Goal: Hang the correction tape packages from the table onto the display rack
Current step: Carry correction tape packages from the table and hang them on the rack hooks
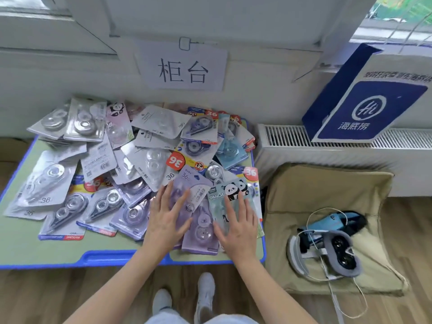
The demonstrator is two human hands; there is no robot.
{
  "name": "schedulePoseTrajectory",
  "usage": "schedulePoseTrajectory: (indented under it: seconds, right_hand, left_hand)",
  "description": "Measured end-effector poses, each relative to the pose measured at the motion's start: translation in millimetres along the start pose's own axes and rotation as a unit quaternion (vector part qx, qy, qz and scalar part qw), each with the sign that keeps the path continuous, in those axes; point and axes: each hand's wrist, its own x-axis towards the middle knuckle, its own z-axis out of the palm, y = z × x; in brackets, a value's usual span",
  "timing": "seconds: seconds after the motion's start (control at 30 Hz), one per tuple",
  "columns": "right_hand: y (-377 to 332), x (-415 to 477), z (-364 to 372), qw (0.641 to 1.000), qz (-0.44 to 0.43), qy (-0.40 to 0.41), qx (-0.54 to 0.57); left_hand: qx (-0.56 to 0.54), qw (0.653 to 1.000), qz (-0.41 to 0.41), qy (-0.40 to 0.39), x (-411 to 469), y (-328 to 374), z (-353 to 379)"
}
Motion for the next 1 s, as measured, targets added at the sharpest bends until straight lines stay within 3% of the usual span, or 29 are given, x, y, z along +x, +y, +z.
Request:
schedulePoseTrajectory:
  seconds: [0.47,0.73,1.0]
  right_hand:
    - [-1,-2,-1,0.994,-0.033,0.068,0.076]
    - [-23,-39,-19,0.988,0.02,0.14,0.069]
    - [-75,-152,-34,0.974,0.11,0.194,0.042]
  left_hand:
    - [-0.048,0.996,0.003,0.073,-18,0,-21]
    - [-0.097,0.991,0.028,0.088,-50,-9,-43]
    - [-0.143,0.983,0.106,0.051,-133,-23,-58]
